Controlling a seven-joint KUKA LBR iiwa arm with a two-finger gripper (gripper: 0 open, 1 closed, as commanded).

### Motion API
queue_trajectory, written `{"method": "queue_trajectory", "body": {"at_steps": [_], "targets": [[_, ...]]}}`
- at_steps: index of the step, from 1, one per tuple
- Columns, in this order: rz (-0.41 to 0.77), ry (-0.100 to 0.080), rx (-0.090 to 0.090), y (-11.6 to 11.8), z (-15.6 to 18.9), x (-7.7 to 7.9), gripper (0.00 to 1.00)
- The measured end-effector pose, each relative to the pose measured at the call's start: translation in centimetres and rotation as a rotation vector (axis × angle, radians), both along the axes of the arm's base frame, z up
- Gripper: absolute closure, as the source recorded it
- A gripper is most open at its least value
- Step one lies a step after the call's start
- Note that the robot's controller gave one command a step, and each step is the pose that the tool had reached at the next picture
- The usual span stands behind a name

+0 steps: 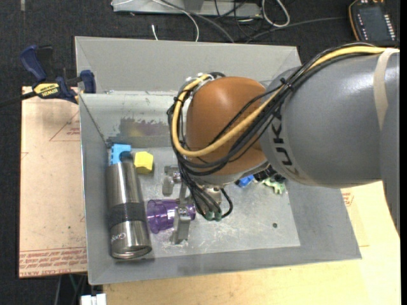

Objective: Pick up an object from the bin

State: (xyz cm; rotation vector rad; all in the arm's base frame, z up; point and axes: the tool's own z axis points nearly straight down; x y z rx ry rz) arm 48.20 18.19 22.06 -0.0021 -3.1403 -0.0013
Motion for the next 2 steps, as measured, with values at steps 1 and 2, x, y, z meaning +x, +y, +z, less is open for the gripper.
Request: {"method": "queue_trajectory", "body": {"at_steps": [1, 2], "targets": [[0.0, 0.0, 0.0, 0.0, 0.0, 0.0, 0.0], [0.158, 0.002, -0.001, -2.9, -3.6, 1.1, 0.0]]}}
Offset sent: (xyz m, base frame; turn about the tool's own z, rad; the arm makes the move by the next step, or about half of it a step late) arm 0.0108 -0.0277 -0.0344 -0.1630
